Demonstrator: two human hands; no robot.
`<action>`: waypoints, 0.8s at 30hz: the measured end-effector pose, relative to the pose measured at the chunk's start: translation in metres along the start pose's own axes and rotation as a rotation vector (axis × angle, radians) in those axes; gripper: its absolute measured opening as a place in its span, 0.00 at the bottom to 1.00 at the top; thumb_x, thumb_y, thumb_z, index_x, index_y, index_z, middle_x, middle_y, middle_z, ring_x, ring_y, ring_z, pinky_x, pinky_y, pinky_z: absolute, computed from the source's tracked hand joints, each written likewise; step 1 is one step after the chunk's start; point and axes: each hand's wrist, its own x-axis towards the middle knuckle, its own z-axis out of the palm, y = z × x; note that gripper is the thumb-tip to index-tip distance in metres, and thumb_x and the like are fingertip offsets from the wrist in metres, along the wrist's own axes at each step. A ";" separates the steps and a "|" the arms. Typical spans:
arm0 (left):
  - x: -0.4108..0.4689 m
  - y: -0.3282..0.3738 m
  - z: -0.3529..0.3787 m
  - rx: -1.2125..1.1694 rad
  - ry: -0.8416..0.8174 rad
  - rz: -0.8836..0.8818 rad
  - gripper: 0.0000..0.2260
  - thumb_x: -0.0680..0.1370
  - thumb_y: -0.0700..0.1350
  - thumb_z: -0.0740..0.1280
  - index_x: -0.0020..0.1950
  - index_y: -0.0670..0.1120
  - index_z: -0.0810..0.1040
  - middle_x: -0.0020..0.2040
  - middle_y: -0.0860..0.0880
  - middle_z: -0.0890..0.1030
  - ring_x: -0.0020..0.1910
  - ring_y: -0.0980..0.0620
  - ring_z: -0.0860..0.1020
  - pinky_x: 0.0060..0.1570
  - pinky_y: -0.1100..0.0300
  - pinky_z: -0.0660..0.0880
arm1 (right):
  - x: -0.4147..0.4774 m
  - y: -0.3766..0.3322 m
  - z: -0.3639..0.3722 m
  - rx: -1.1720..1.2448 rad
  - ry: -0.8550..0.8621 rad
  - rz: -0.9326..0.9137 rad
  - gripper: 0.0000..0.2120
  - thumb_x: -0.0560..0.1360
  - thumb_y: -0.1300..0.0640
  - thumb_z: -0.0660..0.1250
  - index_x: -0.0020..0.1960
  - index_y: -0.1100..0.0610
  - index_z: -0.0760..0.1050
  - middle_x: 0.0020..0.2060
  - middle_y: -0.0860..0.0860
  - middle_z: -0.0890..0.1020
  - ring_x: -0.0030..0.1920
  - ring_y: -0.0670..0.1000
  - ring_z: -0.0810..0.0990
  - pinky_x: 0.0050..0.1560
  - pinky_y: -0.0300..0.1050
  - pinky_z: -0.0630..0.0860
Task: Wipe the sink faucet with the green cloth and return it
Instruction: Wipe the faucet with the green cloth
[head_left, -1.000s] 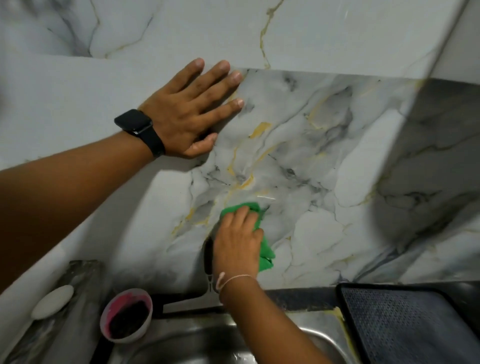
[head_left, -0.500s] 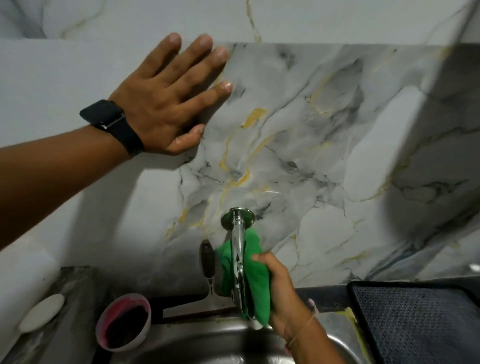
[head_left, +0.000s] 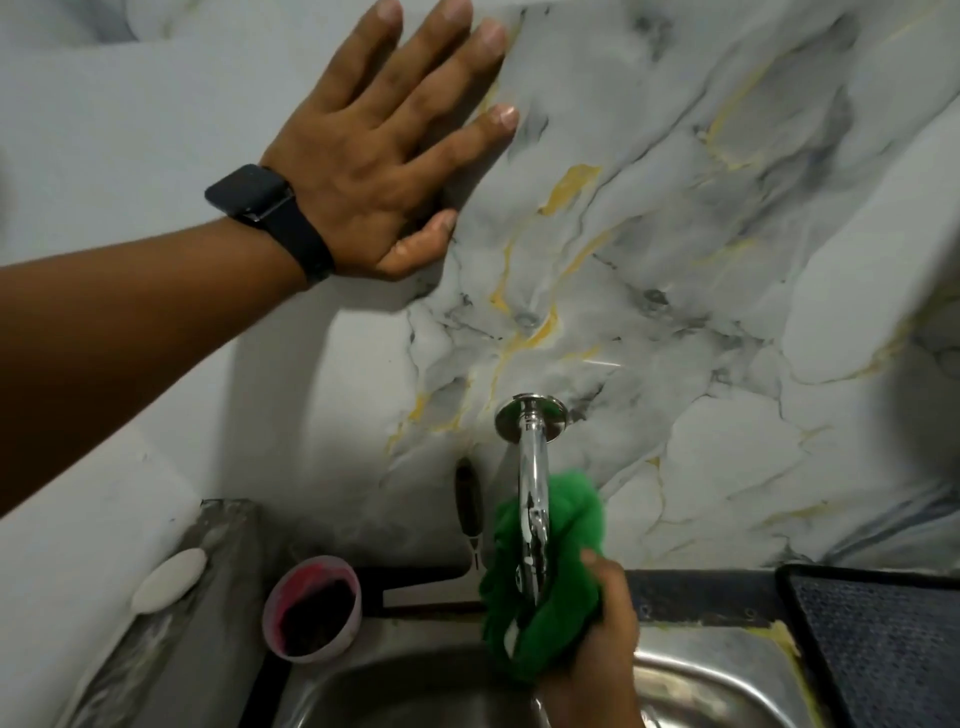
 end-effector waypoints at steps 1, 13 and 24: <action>0.000 0.000 0.000 0.001 -0.004 -0.003 0.33 0.78 0.57 0.54 0.80 0.45 0.56 0.76 0.34 0.65 0.75 0.33 0.64 0.73 0.39 0.57 | -0.004 0.001 -0.003 -0.162 0.056 -0.109 0.20 0.67 0.53 0.65 0.57 0.59 0.79 0.50 0.62 0.83 0.44 0.59 0.82 0.46 0.56 0.78; 0.000 0.001 -0.001 -0.035 0.014 -0.025 0.33 0.77 0.57 0.55 0.80 0.46 0.56 0.78 0.35 0.63 0.77 0.34 0.62 0.74 0.37 0.57 | 0.015 -0.033 0.066 -2.117 0.113 -0.778 0.22 0.67 0.49 0.63 0.60 0.52 0.74 0.61 0.55 0.74 0.55 0.57 0.73 0.52 0.54 0.76; -0.002 0.003 0.000 -0.005 -0.008 -0.036 0.34 0.77 0.58 0.54 0.81 0.46 0.54 0.80 0.37 0.60 0.79 0.36 0.59 0.75 0.37 0.57 | 0.048 -0.048 0.028 -0.309 -0.050 0.053 0.20 0.68 0.52 0.66 0.58 0.57 0.80 0.51 0.62 0.82 0.48 0.61 0.82 0.51 0.56 0.80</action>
